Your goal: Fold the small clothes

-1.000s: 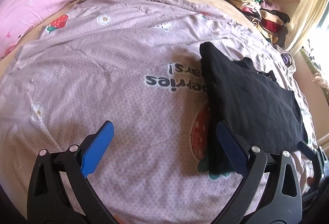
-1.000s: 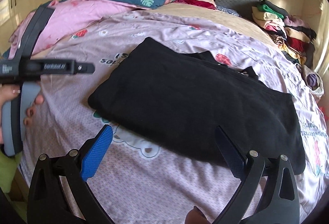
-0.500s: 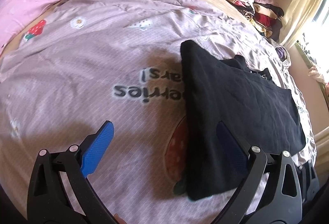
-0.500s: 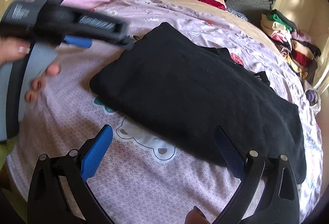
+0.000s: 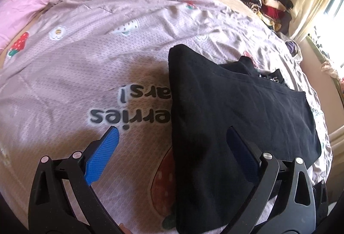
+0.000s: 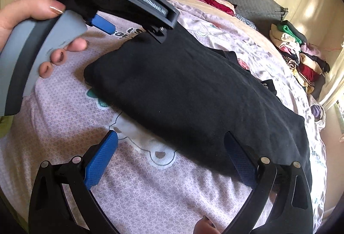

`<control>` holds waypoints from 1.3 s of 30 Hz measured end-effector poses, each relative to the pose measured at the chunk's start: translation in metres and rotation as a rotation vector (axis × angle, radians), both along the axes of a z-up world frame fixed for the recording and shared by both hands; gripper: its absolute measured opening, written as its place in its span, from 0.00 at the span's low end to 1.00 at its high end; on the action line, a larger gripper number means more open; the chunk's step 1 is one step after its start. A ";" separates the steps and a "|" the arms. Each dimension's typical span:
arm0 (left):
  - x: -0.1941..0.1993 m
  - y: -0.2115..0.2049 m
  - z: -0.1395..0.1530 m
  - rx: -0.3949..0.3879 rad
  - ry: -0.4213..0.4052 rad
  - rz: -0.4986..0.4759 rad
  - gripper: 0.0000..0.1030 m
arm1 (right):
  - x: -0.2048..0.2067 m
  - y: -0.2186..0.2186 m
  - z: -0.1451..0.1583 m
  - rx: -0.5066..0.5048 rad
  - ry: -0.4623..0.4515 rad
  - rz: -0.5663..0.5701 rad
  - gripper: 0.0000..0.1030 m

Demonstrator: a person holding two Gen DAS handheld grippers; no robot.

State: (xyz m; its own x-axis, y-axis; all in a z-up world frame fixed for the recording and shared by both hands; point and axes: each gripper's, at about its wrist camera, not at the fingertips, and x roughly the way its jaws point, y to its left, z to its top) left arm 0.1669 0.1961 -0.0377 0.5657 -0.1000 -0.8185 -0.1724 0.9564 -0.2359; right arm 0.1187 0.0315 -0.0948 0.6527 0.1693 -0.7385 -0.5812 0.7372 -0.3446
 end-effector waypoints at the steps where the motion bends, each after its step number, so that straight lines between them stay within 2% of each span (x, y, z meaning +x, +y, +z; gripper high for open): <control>1: 0.006 0.000 -0.002 0.006 0.012 -0.004 0.91 | 0.001 0.001 -0.001 -0.005 -0.003 0.003 0.96; 11: 0.045 0.008 -0.018 0.017 0.070 -0.023 0.91 | 0.011 0.018 -0.011 -0.077 -0.059 0.048 0.96; 20: 0.059 0.019 -0.019 0.012 0.091 -0.053 0.91 | 0.031 0.045 -0.017 -0.141 -0.120 0.101 0.96; 29: 0.066 0.023 -0.020 -0.019 0.109 -0.057 0.91 | 0.053 0.053 -0.015 -0.143 -0.175 0.073 0.94; 32: 0.068 0.026 -0.020 -0.043 0.113 -0.051 0.91 | 0.046 0.053 -0.010 -0.131 -0.228 0.078 0.81; 34: 0.069 0.027 -0.020 -0.053 0.111 -0.042 0.91 | 0.040 0.052 -0.007 -0.125 -0.269 0.077 0.77; 37: 0.069 0.025 -0.020 -0.050 0.107 -0.029 0.91 | 0.034 0.049 -0.003 -0.109 -0.309 0.085 0.62; 39: 0.070 0.024 -0.020 -0.055 0.106 -0.025 0.91 | 0.030 0.046 0.000 -0.088 -0.307 0.102 0.37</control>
State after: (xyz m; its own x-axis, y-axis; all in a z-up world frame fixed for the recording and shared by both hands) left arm 0.2367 0.2206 -0.0572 0.4731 -0.1590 -0.8665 -0.1758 0.9467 -0.2698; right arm 0.1490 0.0778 -0.0949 0.8301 0.1894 -0.5245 -0.5094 0.6402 -0.5750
